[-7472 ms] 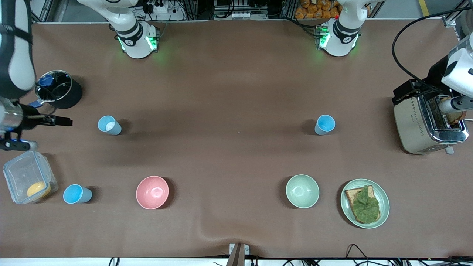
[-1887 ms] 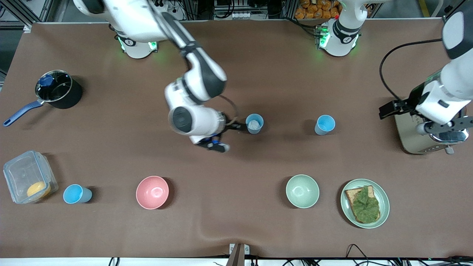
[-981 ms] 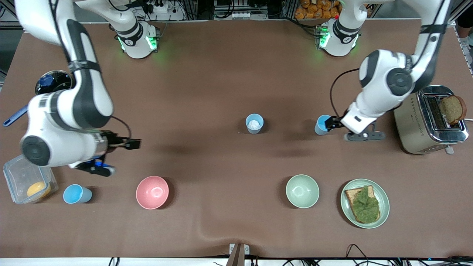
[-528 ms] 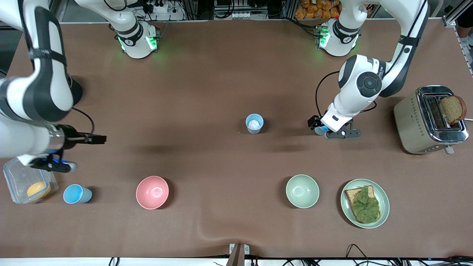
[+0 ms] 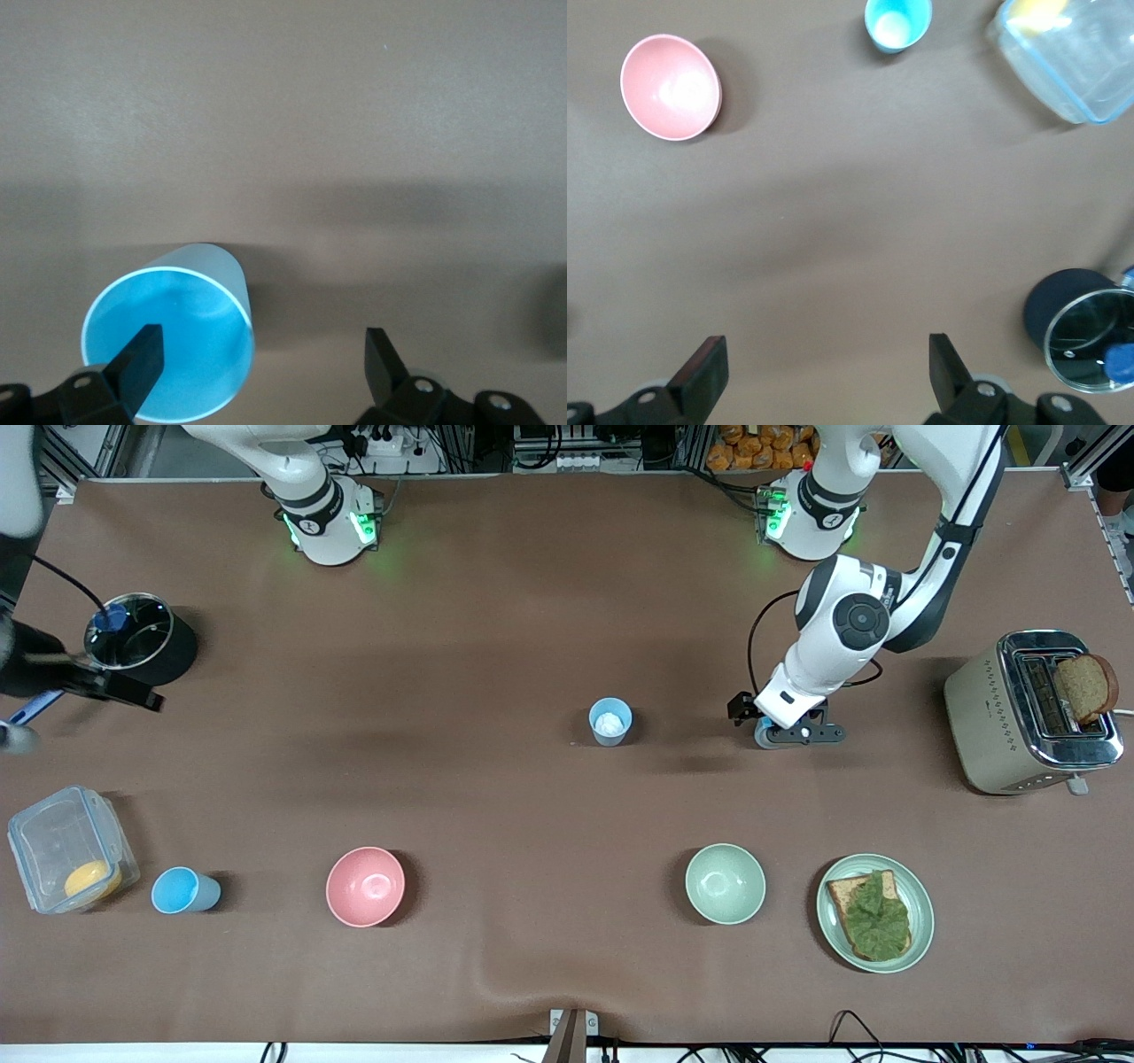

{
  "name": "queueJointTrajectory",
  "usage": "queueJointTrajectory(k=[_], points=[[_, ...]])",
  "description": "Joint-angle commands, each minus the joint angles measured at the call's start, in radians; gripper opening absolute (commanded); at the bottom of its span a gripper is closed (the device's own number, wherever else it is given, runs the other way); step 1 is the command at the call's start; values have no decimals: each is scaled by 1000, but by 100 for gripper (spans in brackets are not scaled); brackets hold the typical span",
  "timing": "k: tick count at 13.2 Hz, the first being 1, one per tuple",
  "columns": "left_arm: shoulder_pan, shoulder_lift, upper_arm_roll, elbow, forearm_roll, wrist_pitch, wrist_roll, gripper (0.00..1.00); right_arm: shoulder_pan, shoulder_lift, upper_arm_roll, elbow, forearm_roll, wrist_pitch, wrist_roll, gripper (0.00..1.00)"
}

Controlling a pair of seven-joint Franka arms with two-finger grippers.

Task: Stack blue cups with both arms
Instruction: 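Close the left gripper around the second blue cup, then lift the blue cup with the left gripper toward the placed cup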

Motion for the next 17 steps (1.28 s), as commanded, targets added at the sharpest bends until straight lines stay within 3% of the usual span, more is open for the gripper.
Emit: queueJointTrajectory(k=[1, 3, 4, 5, 6, 7, 17], points=[[0, 34, -7, -7, -4, 57, -17, 100, -15, -77, 38, -71, -68, -34, -9, 100], [2, 40, -6, -8, -1, 58, -17, 100, -18, -91, 50, -65, -72, -69, -58, 100], [3, 40, -6, -10, -1, 58, -14, 94, -20, -108, 52, -65, -72, -76, -79, 100], [5, 40, -6, -13, -1, 56, -7, 56, -21, -117, 52, -57, -72, -100, -83, 100], [9, 39, -4, -19, 1, 56, 10, 25, -27, -116, 52, -41, -70, -114, -84, 100], [15, 37, -3, -21, 1, 50, 24, 0, -27, -110, 52, -39, -69, -111, -84, 100], [64, -134, -6, 7, 1, -94, 17, 0, 11, -96, 50, -37, -73, -17, -69, 100]])
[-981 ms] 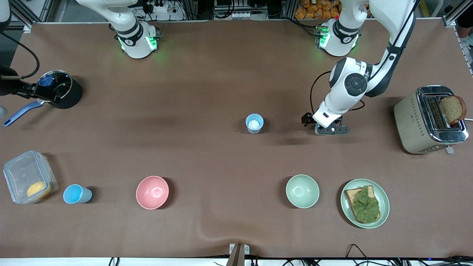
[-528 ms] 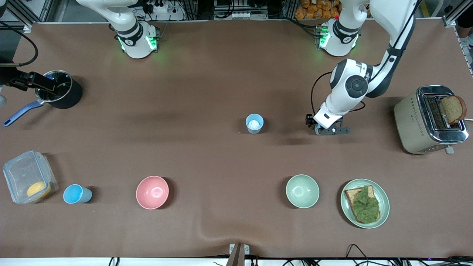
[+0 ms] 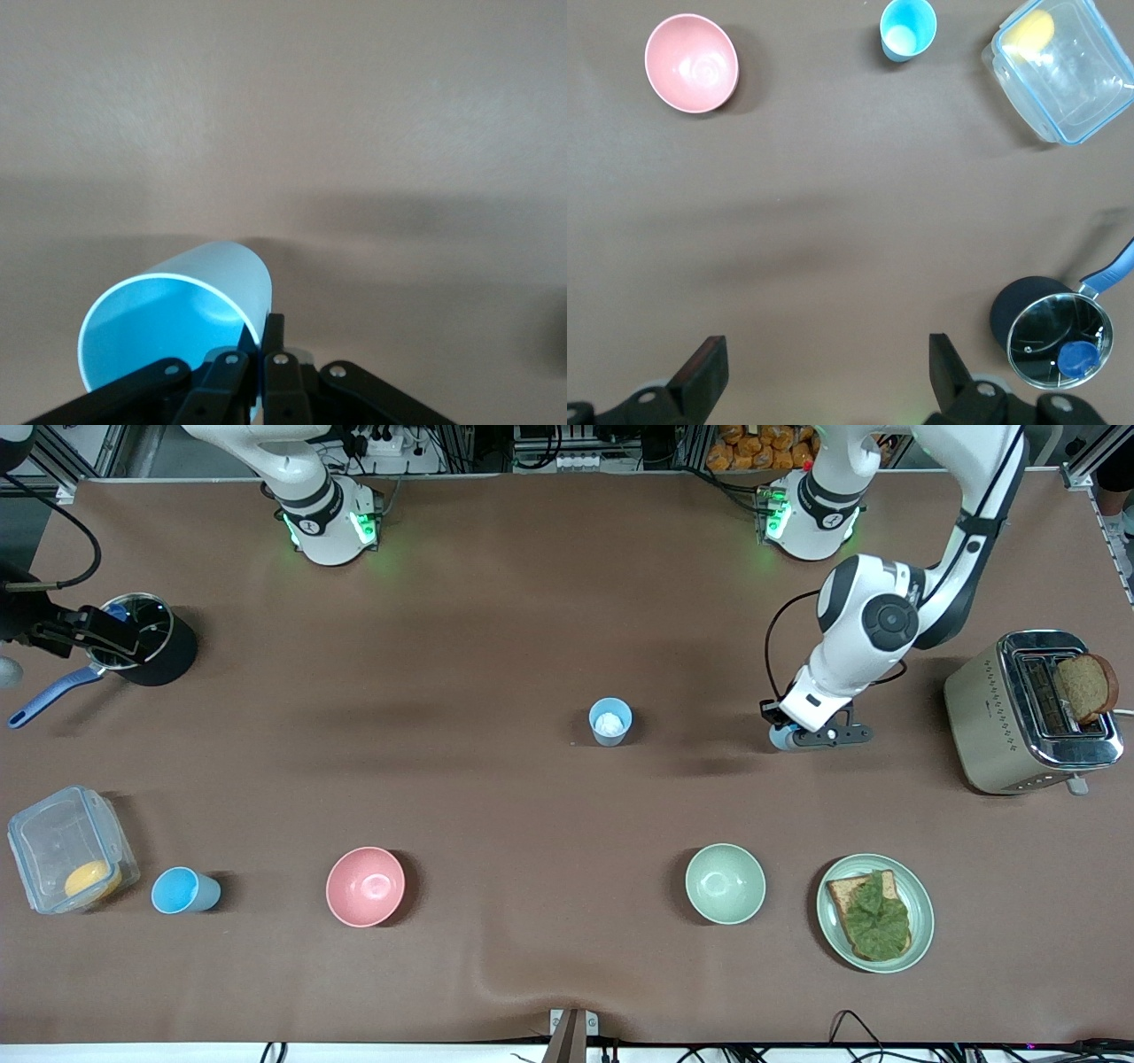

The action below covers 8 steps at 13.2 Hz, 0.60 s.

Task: Stack blue cups with both arms
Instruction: 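Lift the blue cup with the left gripper toward the placed cup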

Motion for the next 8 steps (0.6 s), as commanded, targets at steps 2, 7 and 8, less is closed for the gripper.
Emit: queueJointTrajectory(k=[2, 7, 8], points=[[-26, -76, -41, 89, 1, -109, 2, 0, -1, -4, -2, -4, -17, 5, -13, 100], [-194, -15, -71, 316, 1, -182, -47, 0, -3, 2, -2, -1, -13, 39, -19, 100], [-232, 20, -71, 373, 4, -210, -120, 0, -4, 2, -2, -1, -15, 39, -19, 100]])
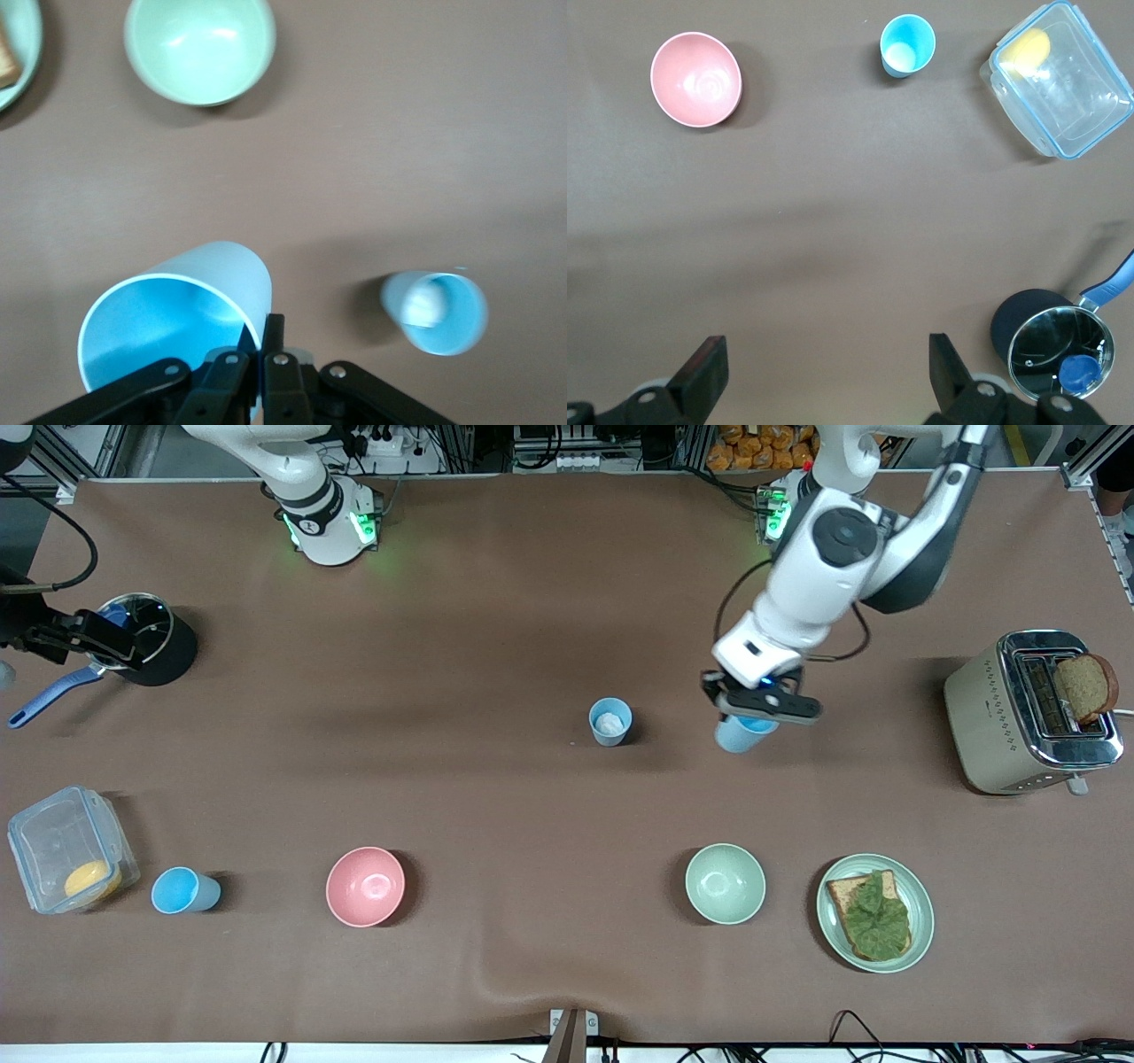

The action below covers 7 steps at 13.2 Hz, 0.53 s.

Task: Stack blue cups with both arms
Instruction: 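Lift the blue cup with the left gripper toward the placed cup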

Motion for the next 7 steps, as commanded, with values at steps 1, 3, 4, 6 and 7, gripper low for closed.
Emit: queueJointTrajectory(k=[1, 3, 4, 6, 7], points=[[-97, 114, 5, 165, 27, -68, -138, 0, -4, 1, -1, -1, -13, 9, -16, 100], [-163, 181, 7, 225, 64, -70, -209, 0, -6, 2, -1, -1, -13, 9, -25, 100], [-195, 215, 13, 254, 65, -70, -235, 0, -4, 2, -1, -1, -12, 10, -46, 100], [-262, 276, 43, 308, 67, -70, -304, 0, -7, 2, -2, -1, -9, 11, -51, 100], [-283, 298, 56, 329, 67, -70, -324, 0, -7, 2, -4, -3, -7, 11, -51, 100]])
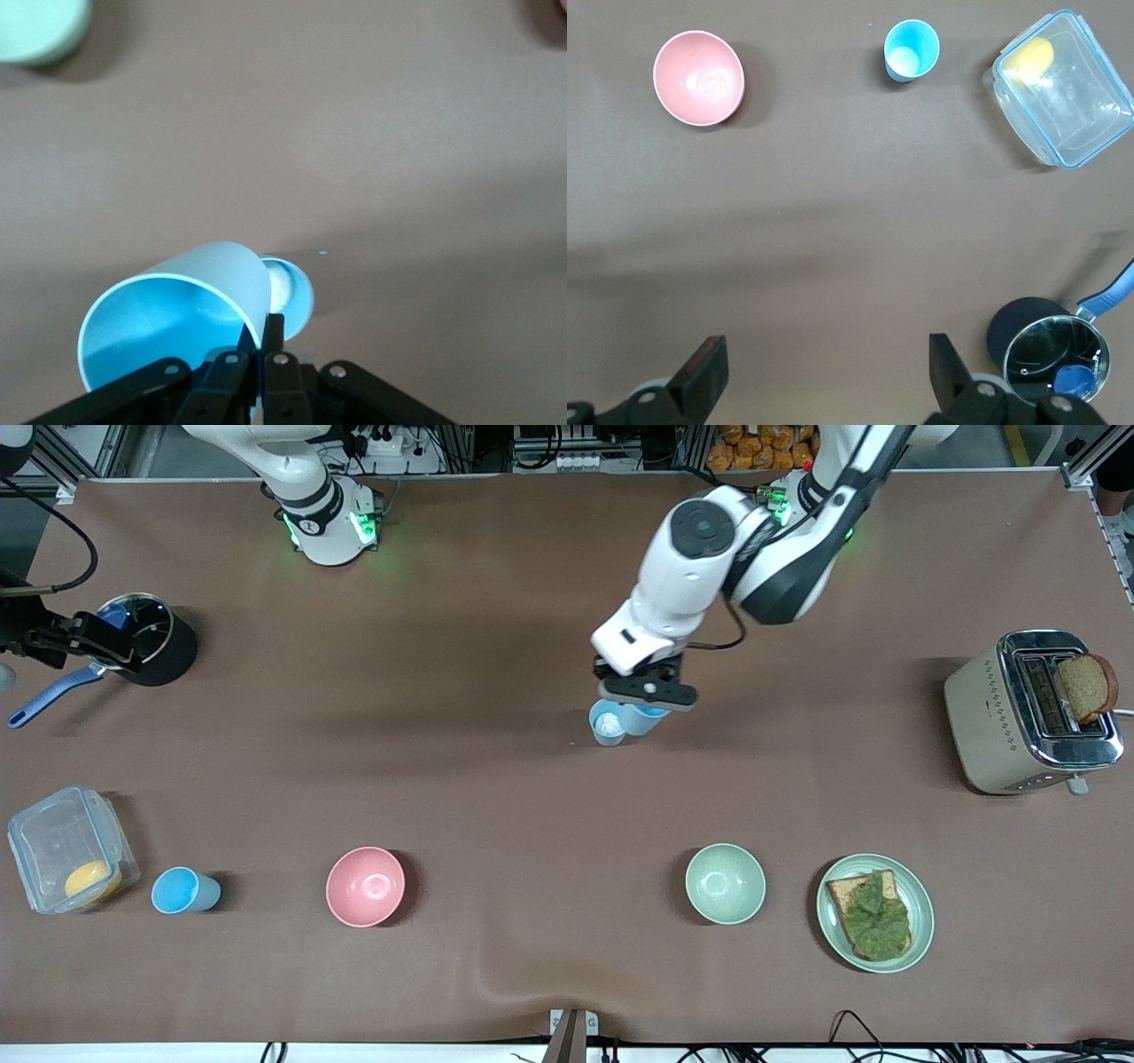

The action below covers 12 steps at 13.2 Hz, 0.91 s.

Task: Stack blue cups with both arms
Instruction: 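Lower the held cup into the placed blue cup with the left gripper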

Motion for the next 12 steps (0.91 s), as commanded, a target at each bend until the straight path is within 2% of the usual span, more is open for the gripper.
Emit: queueJointTrajectory(k=[1, 5, 12], points=[[-62, 82, 49, 99, 27, -27, -68, 0, -8, -2, 0, -3, -7, 3, -18, 100], [-94, 110, 60, 93, 87, -27, -145, 0, -8, -2, 0, -3, -7, 0, -18, 100], [-122, 131, 60, 89, 104, -25, -211, 0, -8, -2, 0, -4, -7, -4, -18, 100]])
